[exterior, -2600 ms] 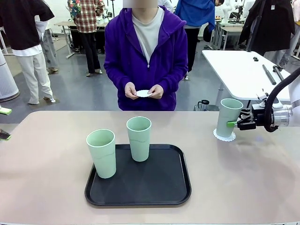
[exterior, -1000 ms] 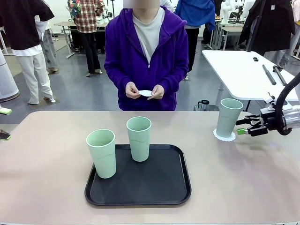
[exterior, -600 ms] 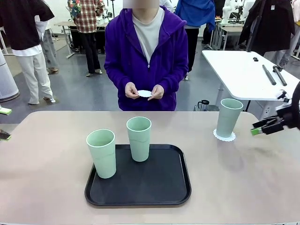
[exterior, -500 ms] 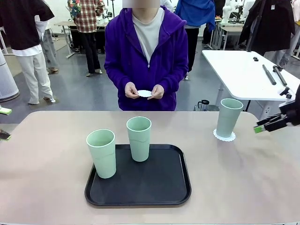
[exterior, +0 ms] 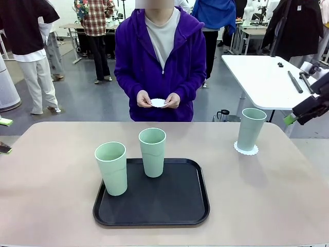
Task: Place coasters on the table and set cups on them.
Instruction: Pick up one Reusable plastic cup and place it on a coaster set by the human, then take one Reusable plastic cup from the Flat Tray and place it on a coaster set by the human.
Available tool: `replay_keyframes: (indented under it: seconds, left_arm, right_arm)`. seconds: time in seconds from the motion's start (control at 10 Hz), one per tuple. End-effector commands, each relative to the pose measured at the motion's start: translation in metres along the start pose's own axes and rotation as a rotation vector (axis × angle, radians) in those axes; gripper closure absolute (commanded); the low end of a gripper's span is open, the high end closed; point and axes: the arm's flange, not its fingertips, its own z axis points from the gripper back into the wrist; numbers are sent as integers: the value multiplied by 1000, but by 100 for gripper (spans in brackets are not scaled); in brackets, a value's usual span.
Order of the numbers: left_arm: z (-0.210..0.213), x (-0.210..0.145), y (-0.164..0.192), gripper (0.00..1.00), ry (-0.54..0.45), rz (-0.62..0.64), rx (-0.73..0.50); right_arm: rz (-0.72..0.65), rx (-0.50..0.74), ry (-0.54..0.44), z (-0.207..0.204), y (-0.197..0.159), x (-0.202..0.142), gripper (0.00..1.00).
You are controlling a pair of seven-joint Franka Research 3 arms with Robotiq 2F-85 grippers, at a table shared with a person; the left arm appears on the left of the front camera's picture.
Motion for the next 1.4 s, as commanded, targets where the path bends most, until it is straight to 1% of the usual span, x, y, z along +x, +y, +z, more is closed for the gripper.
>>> replay_keyframes:
  seconds: [0.0,0.1,0.3,0.4,1.3]
  left_arm:
    - [2,-1,-1,0,-2,-7,-12]
    - [2,-1,-1,0,-2,-7,-12]
    - [2,-1,-1,0,-2,-7,-12]
    - [2,-1,-1,0,-2,-7,-12]
    - [2,-1,-1,0,-2,-7,-12]
  right_arm:
    - [-40,-56,80,19,32,14,0]
    - [-53,-99,121,24,48,19,0]
    - [-67,-84,160,29,73,32,0]
    - [-47,-95,97,26,53,20,0]
    - [-47,-95,97,26,53,20,0]
